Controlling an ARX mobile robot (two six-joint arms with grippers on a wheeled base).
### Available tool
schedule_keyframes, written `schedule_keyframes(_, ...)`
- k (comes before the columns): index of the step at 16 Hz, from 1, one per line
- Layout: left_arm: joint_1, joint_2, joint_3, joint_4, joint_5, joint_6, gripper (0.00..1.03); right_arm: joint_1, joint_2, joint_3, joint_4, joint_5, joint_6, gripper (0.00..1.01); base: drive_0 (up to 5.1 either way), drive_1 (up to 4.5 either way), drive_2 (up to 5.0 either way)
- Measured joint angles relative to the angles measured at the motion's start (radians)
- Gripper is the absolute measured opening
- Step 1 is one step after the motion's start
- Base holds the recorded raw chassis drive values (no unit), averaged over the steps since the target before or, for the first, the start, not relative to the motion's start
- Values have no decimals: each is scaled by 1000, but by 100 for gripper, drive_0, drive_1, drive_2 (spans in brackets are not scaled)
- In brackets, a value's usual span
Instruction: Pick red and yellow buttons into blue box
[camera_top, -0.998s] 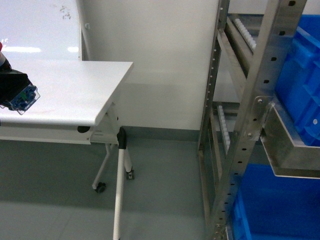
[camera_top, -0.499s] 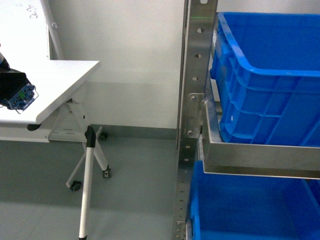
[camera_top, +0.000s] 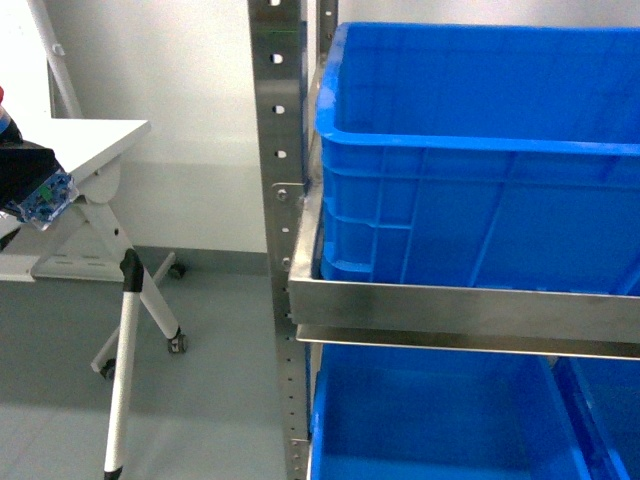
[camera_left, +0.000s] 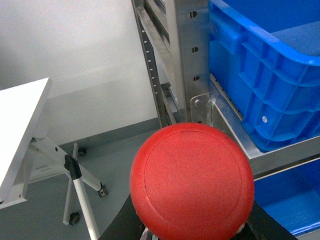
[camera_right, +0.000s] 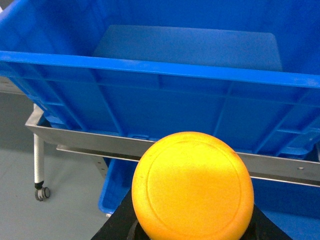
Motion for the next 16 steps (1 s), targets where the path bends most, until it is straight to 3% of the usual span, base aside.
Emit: schedule_keyframes(16,-1,0,0,-2,1,0,24,0,0,0,0,0,0,25,488,-236,-236)
